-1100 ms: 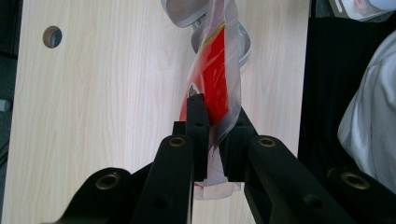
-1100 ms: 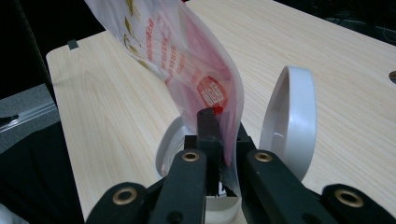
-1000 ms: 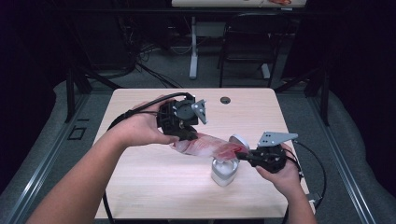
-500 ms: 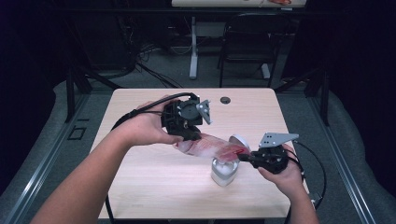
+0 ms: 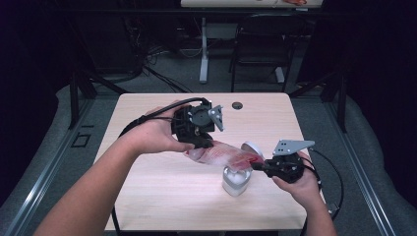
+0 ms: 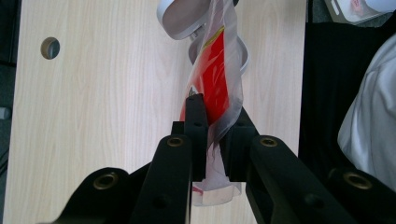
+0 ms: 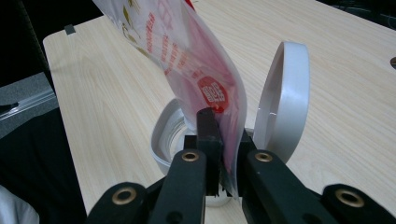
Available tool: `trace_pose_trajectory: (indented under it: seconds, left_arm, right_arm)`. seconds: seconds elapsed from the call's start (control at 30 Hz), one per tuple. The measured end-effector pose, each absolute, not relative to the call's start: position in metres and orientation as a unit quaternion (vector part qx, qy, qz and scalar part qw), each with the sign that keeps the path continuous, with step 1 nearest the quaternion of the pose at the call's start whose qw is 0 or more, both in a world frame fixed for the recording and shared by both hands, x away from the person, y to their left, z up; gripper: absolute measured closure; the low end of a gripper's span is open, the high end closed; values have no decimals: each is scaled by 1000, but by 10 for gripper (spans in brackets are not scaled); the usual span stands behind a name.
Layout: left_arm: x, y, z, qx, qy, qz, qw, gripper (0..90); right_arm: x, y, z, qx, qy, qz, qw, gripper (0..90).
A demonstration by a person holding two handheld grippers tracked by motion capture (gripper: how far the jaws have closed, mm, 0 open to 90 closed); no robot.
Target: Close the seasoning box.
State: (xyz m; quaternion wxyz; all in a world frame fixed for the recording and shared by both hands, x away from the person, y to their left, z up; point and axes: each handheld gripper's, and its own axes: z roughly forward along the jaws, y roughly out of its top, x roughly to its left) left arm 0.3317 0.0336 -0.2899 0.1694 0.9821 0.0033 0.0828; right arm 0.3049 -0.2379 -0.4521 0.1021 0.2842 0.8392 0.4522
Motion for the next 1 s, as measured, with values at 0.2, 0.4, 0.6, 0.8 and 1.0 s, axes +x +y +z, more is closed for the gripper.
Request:
trace_pose_trajectory:
  seconds: [0.2, 0.4, 0.6, 0.8, 1.0]
  left_arm:
    - [332, 33, -290, 982, 3, 83, 171, 827]
    - [331, 32, -290, 982, 3, 85, 169, 823]
    - [332, 31, -291, 982, 3, 85, 169, 820]
    - [332, 31, -291, 982, 3, 85, 170, 817]
    - [331, 29, -291, 981, 1, 86, 171, 817]
  right_arm:
    - [305, -238, -452, 285, 840, 451, 103, 885]
    - [305, -239, -453, 286, 839, 451, 103, 885]
    - [305, -240, -453, 287, 839, 451, 103, 885]
    - [306, -240, -453, 288, 839, 450, 102, 885]
    - [306, -241, -454, 289, 839, 450, 100, 885]
